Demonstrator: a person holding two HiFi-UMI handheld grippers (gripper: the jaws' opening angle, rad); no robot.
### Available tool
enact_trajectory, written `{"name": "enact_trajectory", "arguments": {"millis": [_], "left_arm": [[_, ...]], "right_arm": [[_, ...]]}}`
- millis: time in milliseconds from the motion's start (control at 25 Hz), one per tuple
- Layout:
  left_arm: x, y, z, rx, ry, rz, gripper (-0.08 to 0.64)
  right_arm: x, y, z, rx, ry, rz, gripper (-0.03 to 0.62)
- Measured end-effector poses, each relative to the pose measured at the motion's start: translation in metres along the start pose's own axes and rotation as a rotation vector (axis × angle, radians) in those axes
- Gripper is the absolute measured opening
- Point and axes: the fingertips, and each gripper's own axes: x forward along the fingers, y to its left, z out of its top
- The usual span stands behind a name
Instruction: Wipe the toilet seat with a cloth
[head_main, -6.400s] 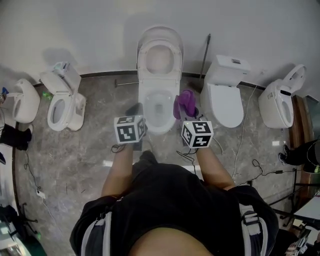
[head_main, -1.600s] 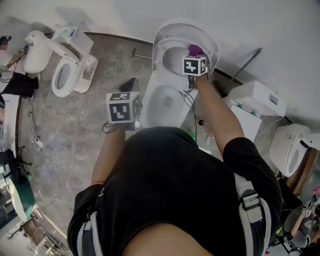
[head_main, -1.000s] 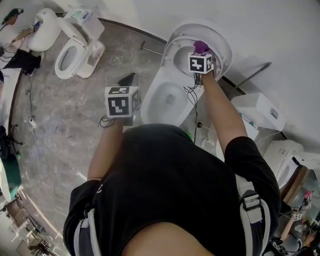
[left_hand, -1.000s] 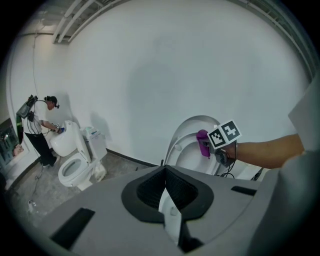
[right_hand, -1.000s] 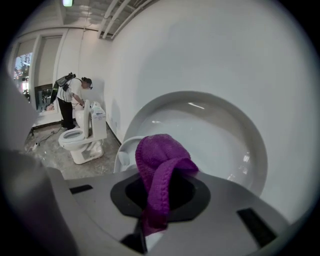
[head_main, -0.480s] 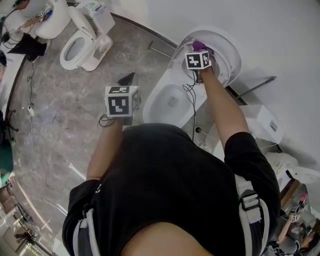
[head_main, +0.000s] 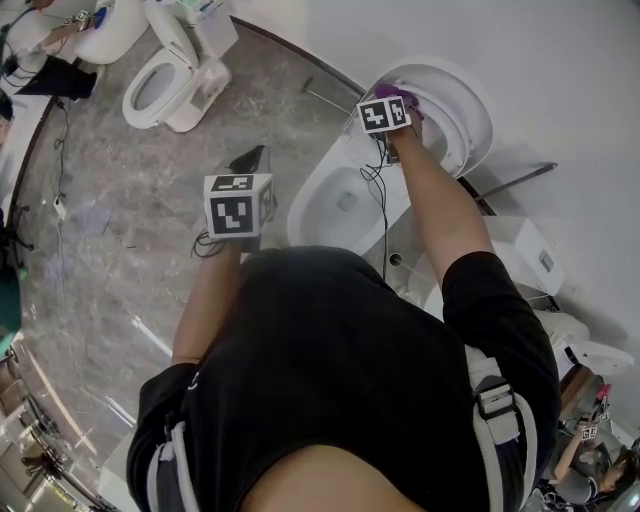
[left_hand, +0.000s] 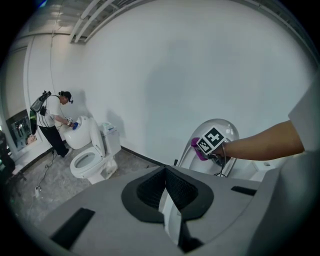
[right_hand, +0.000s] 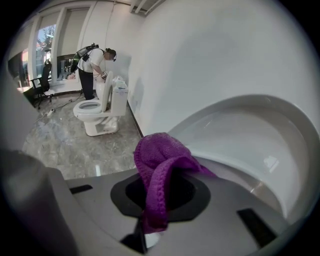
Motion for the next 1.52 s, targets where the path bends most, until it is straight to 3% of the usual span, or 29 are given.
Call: {"name": "enact_trajectory", "arguments": {"millis": [160, 360, 800, 1040, 1200, 1520], "left_arm": [[0.002, 0.010, -0.004, -0.018, 0.002, -0.007, 0.008], [0.008, 0.008, -0.009, -0.025, 0.008, -0.034, 0.008], [0.028, 0.010, -0.027, -0.059, 0.065, -0.082, 0.008], [0.057, 0.019, -0.049, -0.074, 0.121, -0.109, 0.008], [0.073, 0.021, -0.061, -0.084, 0.143, -0.118, 0.008], [0.096, 0.021, -0.071, -0.100, 0.159, -0.123, 0.008]], "right_arm": [[-0.003, 0.006, 0.002, -0.028, -0.001, 0.010, 0.054], [-0.010, 0.038, -0.023, -0.101, 0.049, 0.119, 0.054], [0.007, 0.053, -0.032, 0.007, 0.044, 0.090, 0.055], [0.043, 0.053, -0.017, 0.139, 0.031, 0.027, 0.054], [0.061, 0.054, -0.023, 0.107, 0.031, -0.026, 0.054], [0.080, 0.056, -0.019, 0.083, -0.001, -0.054, 0.054]]}}
